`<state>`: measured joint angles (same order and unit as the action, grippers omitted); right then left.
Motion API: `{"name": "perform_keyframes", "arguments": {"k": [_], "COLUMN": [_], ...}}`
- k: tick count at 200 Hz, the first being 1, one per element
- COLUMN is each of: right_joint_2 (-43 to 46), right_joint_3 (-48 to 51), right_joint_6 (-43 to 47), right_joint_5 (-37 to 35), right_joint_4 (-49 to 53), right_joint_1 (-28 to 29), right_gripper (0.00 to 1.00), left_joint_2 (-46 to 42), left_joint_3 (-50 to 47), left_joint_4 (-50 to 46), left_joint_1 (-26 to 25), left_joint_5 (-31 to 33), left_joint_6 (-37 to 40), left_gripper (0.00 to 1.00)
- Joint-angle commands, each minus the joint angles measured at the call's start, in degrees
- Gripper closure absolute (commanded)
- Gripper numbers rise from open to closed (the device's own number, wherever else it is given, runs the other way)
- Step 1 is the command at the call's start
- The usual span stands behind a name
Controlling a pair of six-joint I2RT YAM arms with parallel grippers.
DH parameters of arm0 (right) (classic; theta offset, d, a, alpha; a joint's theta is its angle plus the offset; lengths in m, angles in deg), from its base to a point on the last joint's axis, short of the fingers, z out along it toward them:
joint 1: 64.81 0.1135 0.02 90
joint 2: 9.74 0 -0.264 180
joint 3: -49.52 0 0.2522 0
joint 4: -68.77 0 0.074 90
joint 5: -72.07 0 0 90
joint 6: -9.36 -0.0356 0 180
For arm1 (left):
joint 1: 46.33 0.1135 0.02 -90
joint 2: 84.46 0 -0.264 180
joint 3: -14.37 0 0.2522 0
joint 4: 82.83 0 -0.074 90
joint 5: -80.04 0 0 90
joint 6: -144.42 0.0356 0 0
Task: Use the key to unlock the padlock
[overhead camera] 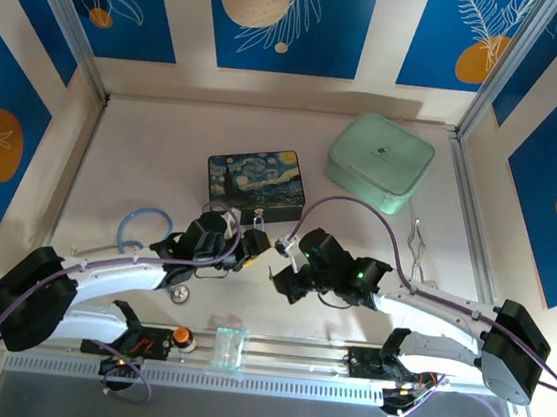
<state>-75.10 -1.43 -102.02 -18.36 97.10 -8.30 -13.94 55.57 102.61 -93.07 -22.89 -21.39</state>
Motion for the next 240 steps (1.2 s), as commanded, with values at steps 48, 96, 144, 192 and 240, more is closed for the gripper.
{"name": "perform_keyframes", "arguments": {"k": [48,96,144,192,240], "right_joint_2": [-2.83,-4.59,-4.50,-4.29,-3.90], "right_joint_3": [-3.99,-5.09,-4.79,-4.35,-3.95], "right_joint_6": [1.43,1.18,0.48,0.50,-3.62], "right_joint_5": [-1.32,-2.52,-2.97,-2.50,-3.34], "right_joint_4": [-0.12,-0.83,-2.13,-2.61,-3.49], "right_joint_1": [1.04,0.35,-0.01,-0.68,-1.67], "right_gripper": [1.00,1.00,1.00,1.00,0.54], "left_joint_2": [1.04,0.25,0.53,1.69,-0.30], "left_joint_3": [-0.38,-1.05,-1.19,-1.16,-1.61], "left_joint_4": [3.96,2.27,0.20,0.95,0.16], "left_joint_1": [-2.08,-2.57,-2.57,-2.57,-2.57], "left_joint_5": [-4.20,-4.13,-3.09,-3.51,-0.65], "left_joint_6": [-2.18,-1.80,-0.95,-1.18,-0.42], "left_gripper": [0.51,0.66,0.74,0.96,1.00]}}
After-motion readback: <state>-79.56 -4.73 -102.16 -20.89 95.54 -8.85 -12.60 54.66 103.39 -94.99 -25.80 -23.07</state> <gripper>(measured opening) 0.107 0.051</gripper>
